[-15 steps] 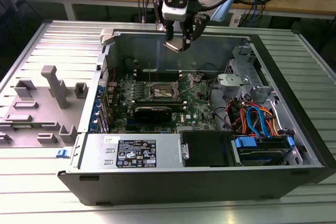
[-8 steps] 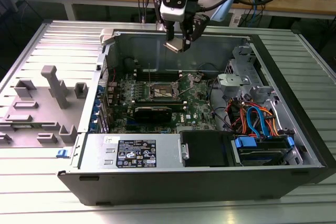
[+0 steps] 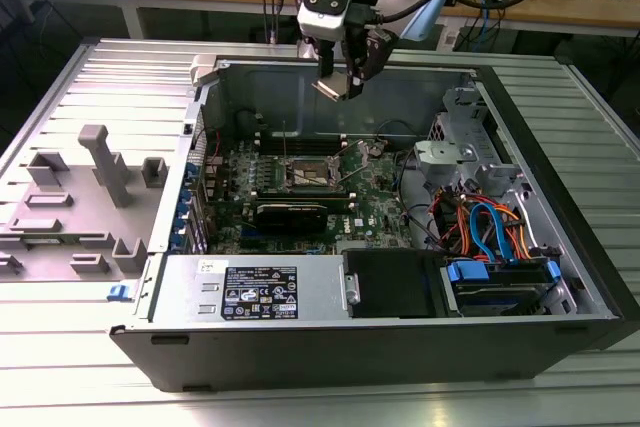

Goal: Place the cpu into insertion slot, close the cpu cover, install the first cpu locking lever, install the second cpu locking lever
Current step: 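Place the cpu into insertion slot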

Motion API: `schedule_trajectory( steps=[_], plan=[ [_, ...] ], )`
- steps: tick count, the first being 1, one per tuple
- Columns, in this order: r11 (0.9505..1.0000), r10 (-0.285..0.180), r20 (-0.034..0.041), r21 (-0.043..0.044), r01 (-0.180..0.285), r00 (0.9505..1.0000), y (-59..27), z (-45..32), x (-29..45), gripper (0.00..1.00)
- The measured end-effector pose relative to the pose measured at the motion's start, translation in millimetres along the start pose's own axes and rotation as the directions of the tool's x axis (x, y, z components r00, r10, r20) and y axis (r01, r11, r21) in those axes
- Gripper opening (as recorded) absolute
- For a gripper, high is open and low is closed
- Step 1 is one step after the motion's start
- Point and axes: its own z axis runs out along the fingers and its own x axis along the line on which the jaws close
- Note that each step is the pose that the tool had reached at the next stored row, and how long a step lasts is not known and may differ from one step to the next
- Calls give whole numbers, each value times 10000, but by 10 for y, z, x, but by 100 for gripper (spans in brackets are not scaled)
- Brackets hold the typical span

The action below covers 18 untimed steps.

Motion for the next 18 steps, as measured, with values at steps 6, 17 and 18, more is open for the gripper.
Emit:
schedule_trajectory(
  steps=[6,17,18],
  plan=[
    [10000,3,0,0,-3,10000,0,0,0,54],
    [9968,805,71,-13,-805,9967,-1,6,-1,54],
    [9952,979,85,-18,-978,9952,-1,8,-1,54]
  ],
)
